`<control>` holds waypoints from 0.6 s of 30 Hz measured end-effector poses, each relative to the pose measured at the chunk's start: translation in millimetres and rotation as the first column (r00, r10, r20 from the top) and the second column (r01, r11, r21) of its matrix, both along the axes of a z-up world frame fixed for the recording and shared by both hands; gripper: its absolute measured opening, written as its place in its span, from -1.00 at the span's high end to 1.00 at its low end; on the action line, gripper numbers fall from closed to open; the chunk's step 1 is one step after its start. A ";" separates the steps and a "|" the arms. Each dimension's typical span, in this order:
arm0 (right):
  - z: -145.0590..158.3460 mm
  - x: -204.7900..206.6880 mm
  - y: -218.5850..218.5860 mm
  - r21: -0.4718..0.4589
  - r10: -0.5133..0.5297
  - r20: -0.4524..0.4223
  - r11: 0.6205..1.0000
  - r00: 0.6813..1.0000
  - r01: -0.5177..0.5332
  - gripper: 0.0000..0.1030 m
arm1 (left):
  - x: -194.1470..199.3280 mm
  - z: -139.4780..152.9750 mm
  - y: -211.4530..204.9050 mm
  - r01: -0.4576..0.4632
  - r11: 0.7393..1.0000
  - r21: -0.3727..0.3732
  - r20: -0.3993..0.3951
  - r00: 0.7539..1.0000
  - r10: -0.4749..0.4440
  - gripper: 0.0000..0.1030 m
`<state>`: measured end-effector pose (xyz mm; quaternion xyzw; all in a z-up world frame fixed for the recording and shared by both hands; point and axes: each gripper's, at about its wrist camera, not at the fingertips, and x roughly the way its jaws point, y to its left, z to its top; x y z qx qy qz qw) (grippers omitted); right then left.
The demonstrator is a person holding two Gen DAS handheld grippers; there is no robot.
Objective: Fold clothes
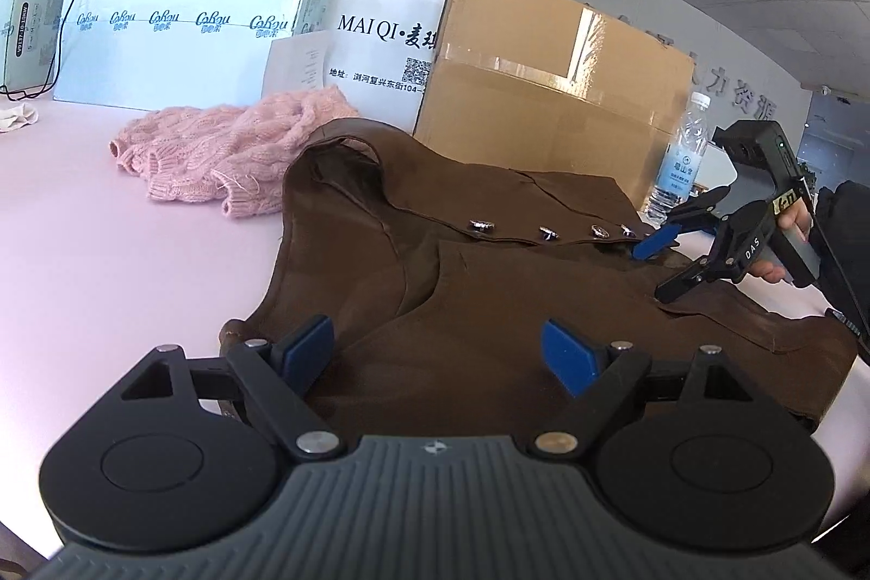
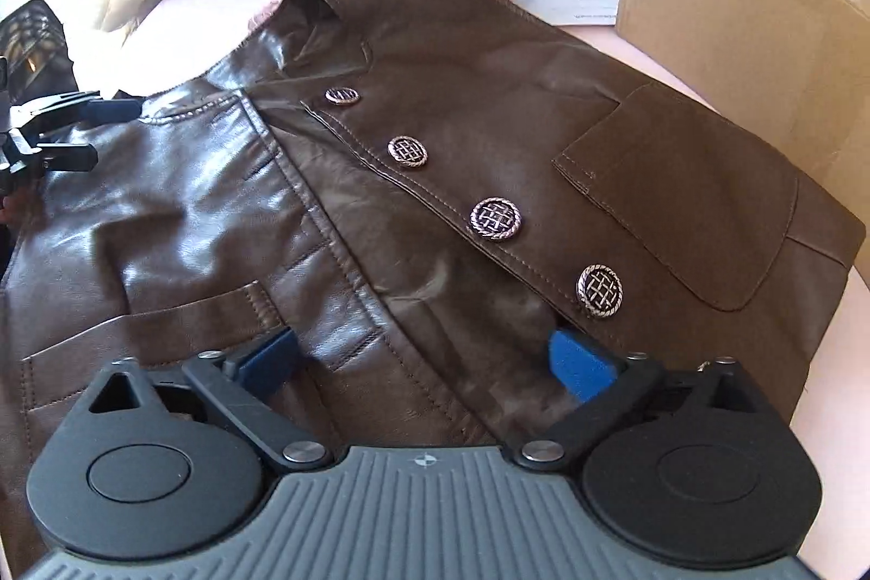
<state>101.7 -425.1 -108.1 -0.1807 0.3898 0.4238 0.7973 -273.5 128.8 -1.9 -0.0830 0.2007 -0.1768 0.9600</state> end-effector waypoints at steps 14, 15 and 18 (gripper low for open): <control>27.5 -34.5 4.1 0.050 -0.070 0.284 0.997 0.956 0.058 0.99 | -16.8 13.5 3.8 0.003 1.000 0.008 0.031 1.000 -0.003 -0.60; 26.4 -31.7 5.9 0.033 -0.086 0.312 0.996 0.946 0.080 0.99 | -19.0 17.5 4.4 0.009 1.000 0.002 0.042 0.999 -0.009 -0.61; 17.0 -18.9 10.5 -0.012 -0.128 0.336 0.990 0.933 0.140 0.99 | -26.0 31.1 4.3 0.036 0.999 -0.019 0.086 0.996 -0.034 -0.61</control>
